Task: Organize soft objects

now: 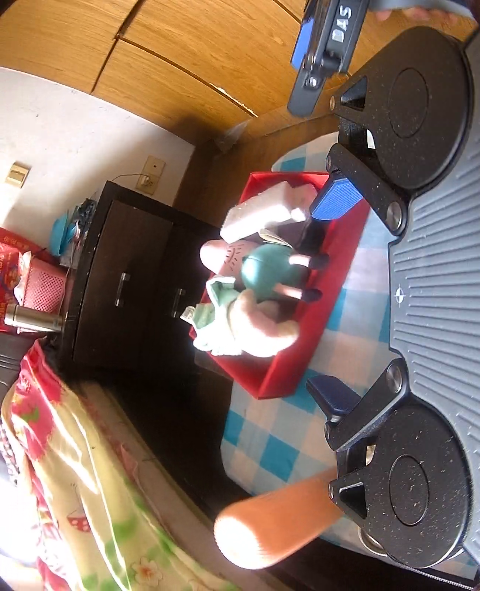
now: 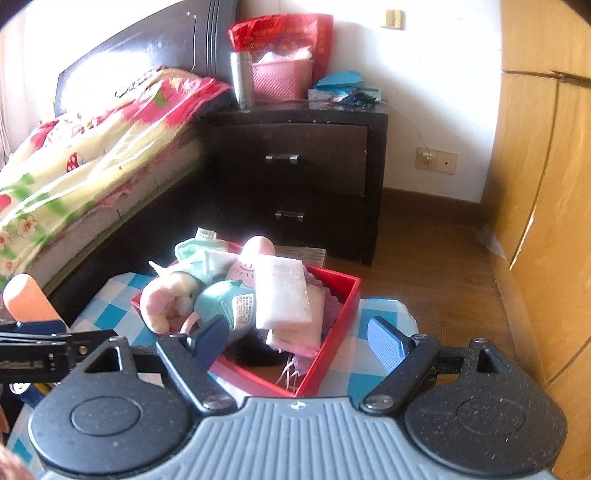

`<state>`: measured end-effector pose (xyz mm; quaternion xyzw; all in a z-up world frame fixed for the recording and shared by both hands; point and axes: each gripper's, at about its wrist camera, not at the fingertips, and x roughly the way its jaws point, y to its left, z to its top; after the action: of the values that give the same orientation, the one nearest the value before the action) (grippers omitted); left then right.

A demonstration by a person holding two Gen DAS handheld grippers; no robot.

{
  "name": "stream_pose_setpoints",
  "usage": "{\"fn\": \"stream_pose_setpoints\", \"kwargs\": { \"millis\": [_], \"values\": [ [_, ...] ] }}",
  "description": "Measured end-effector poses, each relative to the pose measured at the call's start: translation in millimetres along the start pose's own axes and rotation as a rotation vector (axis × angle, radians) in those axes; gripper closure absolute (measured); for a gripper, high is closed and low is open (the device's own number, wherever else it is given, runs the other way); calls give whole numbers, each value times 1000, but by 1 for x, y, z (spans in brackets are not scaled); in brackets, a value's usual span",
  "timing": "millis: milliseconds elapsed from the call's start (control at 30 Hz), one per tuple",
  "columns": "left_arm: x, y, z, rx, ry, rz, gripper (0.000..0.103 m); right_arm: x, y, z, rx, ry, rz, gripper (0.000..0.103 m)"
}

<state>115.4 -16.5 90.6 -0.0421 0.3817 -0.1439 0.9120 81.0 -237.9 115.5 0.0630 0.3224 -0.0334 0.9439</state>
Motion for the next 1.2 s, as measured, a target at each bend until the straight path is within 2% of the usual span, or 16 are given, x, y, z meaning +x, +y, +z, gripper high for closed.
{"fn": "stream_pose_setpoints", "kwargs": {
  "millis": [500,667,1200],
  "values": [
    [-24,4,-37,2,-2,59,14,-32,12,-38,-34,6,26,39],
    [-29,1,-45,42,-13,96,13,-40,17,-44,-50,0,35,39],
    [-39,-6,-68,96,3,97,12,-62,25,-63,-84,6,69,38]
  ]
}}
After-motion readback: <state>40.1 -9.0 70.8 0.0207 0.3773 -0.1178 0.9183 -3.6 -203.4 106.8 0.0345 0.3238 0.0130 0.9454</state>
